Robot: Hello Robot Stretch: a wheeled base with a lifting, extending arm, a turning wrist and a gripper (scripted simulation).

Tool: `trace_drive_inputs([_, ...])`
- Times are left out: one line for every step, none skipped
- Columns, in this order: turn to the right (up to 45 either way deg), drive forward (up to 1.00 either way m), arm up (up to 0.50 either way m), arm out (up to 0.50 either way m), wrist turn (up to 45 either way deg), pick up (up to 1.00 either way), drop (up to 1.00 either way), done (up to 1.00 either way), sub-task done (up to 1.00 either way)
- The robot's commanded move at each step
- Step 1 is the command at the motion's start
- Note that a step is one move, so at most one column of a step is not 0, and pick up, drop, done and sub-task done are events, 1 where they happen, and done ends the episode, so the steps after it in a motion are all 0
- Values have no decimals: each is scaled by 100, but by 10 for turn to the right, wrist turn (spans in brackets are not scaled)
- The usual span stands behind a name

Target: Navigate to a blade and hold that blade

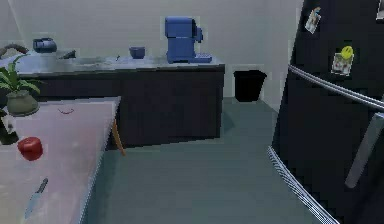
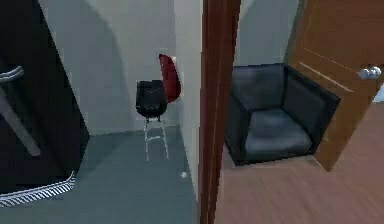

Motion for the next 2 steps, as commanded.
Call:
trace_drive_inputs([0,100,0,0,0,0,0,0,0])
trace_drive_inputs([30,0,0,0,0,0,0,0,0])
